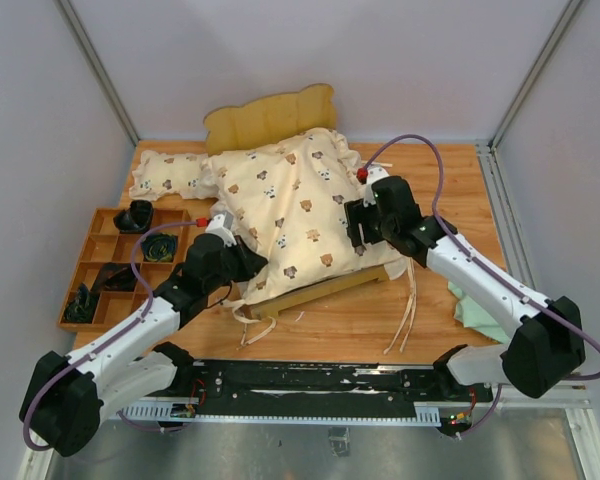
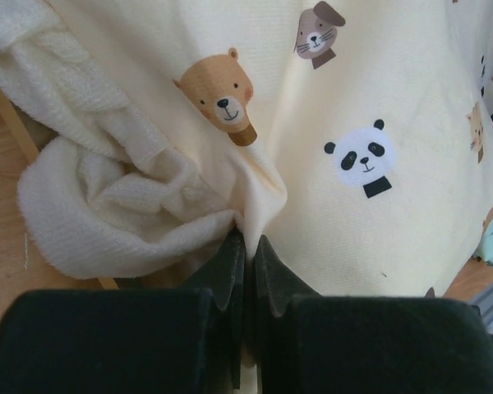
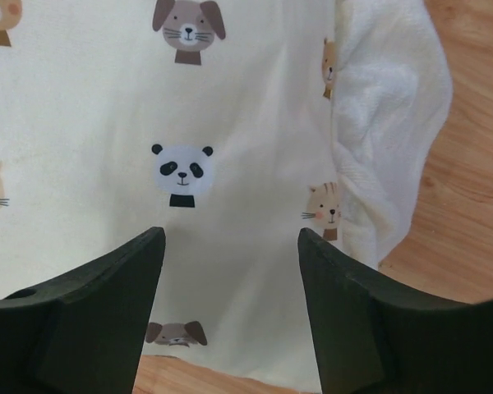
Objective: Set up the pet bed
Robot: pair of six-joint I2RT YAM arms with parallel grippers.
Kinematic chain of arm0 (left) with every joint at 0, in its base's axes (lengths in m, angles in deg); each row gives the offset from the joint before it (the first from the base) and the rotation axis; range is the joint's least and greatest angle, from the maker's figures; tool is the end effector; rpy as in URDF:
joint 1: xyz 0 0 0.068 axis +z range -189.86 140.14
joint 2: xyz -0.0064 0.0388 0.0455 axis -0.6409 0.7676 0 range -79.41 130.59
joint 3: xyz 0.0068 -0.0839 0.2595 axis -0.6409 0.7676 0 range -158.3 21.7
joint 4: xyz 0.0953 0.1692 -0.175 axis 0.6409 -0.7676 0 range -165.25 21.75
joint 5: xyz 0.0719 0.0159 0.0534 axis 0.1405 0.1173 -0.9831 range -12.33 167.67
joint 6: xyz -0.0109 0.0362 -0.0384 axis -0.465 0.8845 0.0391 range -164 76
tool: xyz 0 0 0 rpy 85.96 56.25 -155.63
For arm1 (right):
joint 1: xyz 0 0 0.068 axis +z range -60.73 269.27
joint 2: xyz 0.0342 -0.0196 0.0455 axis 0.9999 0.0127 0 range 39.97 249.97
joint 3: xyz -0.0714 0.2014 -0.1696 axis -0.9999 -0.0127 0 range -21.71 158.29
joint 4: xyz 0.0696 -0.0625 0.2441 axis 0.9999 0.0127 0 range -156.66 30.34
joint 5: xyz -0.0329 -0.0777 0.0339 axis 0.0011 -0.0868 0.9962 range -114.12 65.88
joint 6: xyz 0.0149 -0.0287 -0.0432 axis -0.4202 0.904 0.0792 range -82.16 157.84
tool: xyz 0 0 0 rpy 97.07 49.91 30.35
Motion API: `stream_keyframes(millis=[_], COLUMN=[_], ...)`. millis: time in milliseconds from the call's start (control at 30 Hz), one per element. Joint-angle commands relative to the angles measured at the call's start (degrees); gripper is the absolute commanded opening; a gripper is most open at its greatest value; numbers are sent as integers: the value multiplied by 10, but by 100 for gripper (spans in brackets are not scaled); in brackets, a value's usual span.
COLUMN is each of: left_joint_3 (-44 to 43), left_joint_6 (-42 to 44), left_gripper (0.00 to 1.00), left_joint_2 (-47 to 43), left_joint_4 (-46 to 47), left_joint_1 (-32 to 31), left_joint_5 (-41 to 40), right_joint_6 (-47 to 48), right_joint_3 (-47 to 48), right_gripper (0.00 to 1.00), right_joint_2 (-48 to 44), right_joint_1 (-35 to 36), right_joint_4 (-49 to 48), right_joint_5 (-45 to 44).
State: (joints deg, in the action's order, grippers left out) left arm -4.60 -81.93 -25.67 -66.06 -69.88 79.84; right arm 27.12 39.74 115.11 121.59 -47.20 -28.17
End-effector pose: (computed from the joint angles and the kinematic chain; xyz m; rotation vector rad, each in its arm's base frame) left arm 0.1795 -0.1052 0.2201 -0.1200 2.0986 -0.7779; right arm 0.2517 0.1562 0.3090 -0.3657 2.1386 0.3593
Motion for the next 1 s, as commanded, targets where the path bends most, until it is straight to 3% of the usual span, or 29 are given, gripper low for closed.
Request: stream_keyframes(millis=[0,200,267,300,400,433,667,967], left_joint_3=[-2,10,12,13,8,5,-9,-10], left_joint_6=[8,15,15,15,15,16,2,10], left_gripper=[2,0,0,0,0,0,0,0], left_joint_2=[-9,-21,-19,-18,-13,-11,17,55], left_joint_4=[-15,-31,-27,-22,-9,-6,53,61], left_joint_1=[-1,-1,-1,-1,-1,-1,-1,-1], left_joint_5=[-9,-40,-37,-31,-12,-7,64,26], right_joint_6=[-11,-5,-5,-4,0,1,13,25], right_joint_3=[-12,-8,-6,-3,13,18,21,-61], right_gripper=[68,72,66,58,7,1,0,0], right_joint_2=[9,70,87,92,82,69,-44,-48], right_joint_1=[-6,-7,-11,-12,-12,-11,-9,-9], right_joint_4=[5,69,69,70,70,70,66,-12], right_joint_5=[35,-15,-12,-9,-15,-21,-97,-110])
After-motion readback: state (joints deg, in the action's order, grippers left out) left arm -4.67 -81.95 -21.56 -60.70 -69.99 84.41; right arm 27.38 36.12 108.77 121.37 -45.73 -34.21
